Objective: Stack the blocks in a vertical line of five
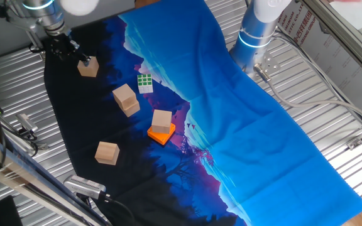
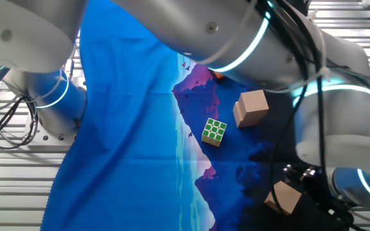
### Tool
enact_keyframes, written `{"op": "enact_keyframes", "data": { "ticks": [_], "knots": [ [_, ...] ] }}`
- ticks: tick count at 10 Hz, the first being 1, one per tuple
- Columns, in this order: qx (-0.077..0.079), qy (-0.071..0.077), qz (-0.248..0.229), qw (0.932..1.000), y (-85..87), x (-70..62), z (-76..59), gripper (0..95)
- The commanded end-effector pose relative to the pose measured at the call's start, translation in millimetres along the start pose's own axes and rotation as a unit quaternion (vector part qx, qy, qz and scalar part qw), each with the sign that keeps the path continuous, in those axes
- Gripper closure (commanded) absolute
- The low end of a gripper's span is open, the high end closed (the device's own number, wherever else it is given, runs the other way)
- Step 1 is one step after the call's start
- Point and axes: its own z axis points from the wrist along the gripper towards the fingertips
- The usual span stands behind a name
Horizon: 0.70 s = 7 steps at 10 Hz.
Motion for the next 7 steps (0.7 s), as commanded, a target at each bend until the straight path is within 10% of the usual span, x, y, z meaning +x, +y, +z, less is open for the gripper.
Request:
{"op": "enact_keyframes", "data": {
  "ticks": [1,7],
  "knots": [
    [0.002,0.001,-0.018,0.9998,9.5,6.8,8.7,0.0],
    [0.0,-0.001,-0.003,1.0,28.3,9.1,11.9,0.0]
  ]
}}
